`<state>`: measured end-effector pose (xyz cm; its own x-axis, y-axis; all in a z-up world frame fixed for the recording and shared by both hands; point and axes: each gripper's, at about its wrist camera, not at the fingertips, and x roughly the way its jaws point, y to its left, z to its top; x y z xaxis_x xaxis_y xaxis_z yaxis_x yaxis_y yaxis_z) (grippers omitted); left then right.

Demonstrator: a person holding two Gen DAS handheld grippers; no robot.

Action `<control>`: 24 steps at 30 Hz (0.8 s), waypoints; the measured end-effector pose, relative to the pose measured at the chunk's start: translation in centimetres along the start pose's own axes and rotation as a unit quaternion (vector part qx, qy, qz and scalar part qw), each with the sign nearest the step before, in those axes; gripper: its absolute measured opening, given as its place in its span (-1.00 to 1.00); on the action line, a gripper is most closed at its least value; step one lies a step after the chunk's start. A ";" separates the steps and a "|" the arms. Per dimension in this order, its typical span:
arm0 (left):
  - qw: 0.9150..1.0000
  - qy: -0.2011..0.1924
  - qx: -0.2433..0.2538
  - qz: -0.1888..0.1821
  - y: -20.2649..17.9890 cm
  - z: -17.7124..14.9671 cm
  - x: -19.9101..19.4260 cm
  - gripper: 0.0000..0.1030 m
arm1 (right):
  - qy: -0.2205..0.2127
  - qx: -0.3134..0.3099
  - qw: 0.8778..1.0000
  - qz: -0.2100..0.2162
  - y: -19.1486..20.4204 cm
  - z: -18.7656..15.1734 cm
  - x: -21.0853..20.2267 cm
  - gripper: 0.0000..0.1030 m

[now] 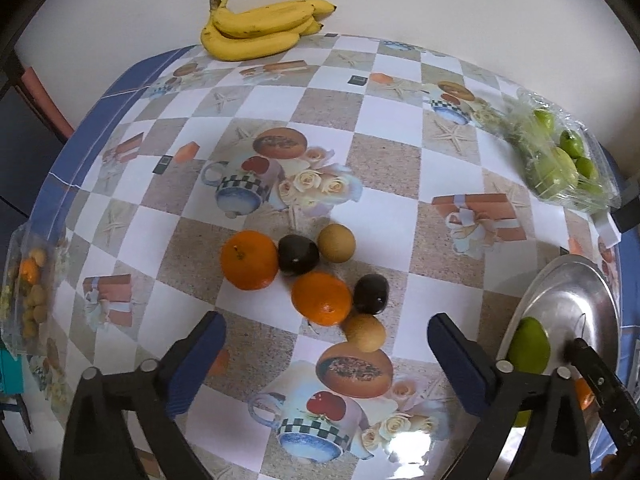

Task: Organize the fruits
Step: 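Move both open tools back toward the fruit cluster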

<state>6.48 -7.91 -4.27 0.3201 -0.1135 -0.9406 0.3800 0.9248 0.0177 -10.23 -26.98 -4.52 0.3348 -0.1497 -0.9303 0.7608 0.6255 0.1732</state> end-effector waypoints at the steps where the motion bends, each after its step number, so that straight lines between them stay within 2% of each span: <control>1: 1.000 -0.001 0.000 0.002 0.1 0.0 0.0 1.00 | 0.000 0.000 1.000 0.000 0.0 0.0 0.0 0.81; 5: 1.000 -0.008 0.004 0.007 0.2 0.1 0.0 1.00 | 0.000 0.003 1.000 -0.011 -0.1 0.0 0.1 1.00; 17: 1.000 -0.003 0.030 0.003 0.0 0.1 0.2 1.00 | 0.004 0.004 1.000 -0.009 -0.1 0.0 0.3 1.00; 24: 0.999 -0.007 0.051 0.005 0.2 0.3 0.0 1.00 | 0.001 -0.004 1.000 0.014 1.4 0.0 0.2 1.00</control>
<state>6.80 -7.87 -4.18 0.3366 -0.1100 -0.9352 0.4626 0.8843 0.0624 -9.12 -26.11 -4.50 0.3550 -0.1299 -0.9258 0.7461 0.6361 0.1968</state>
